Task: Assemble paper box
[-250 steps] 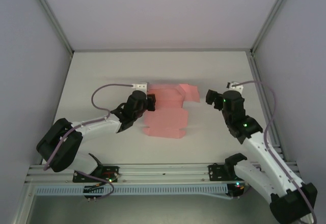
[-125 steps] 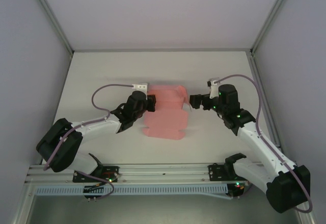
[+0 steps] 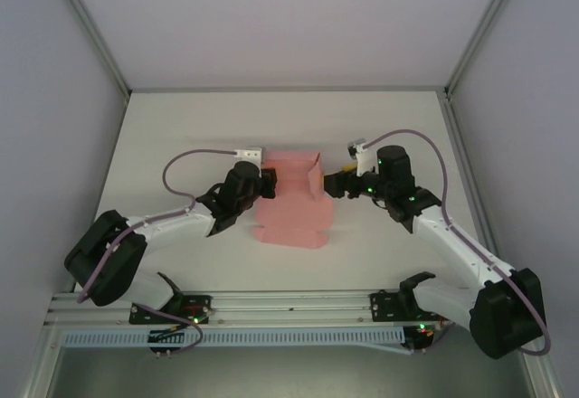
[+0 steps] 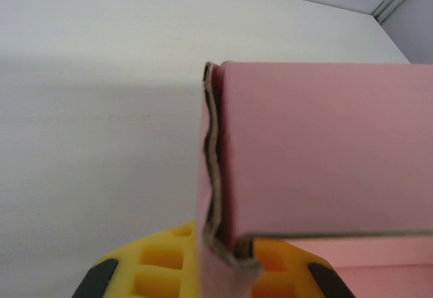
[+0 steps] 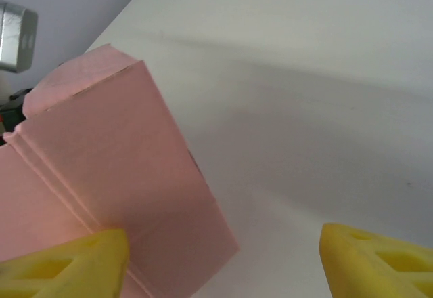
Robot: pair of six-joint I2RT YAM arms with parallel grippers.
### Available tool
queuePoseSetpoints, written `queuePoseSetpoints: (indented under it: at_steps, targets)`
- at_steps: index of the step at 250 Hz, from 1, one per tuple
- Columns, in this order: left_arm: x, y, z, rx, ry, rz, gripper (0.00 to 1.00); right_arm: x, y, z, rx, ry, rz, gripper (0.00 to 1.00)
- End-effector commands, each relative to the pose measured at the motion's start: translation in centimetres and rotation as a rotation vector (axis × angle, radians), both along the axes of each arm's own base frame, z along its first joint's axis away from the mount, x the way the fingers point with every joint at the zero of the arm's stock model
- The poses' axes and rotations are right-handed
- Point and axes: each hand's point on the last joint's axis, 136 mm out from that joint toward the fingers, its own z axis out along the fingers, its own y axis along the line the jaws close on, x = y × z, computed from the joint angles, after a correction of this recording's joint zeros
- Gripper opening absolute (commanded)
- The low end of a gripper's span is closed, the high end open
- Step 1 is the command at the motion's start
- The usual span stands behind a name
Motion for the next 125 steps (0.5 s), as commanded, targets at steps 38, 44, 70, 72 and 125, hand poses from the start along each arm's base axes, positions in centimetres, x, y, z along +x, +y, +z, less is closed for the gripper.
queuePoseSetpoints:
  at_steps: [38, 44, 70, 72, 125]
  targets:
    - [0.5, -0.4, 1.6, -0.023, -0.035, -0.008, 0.0, -0.3, 3.4, 1.5, -0.004, -0.062, 0.114, 0.73]
    - [0.5, -0.3, 1.5, -0.023, -0.034, -0.006, 0.0, -0.2, 3.5, 1.5, -0.01, -0.065, 0.116, 0.73]
    - [0.5, -0.3, 1.5, -0.02, -0.034, -0.007, 0.0, 0.0, 4.0, 1.6, -0.018, -0.062, 0.125, 0.71]
    - [0.5, -0.3, 1.5, -0.019, -0.034, -0.006, 0.0, 0.0, 4.1, 1.6, -0.019, -0.06, 0.127, 0.71]
    - [0.7, 0.4, 1.1, 0.005, -0.027, 0.027, 0.0, -0.6, 4.4, 2.0, -0.025, -0.036, 0.145, 0.67]
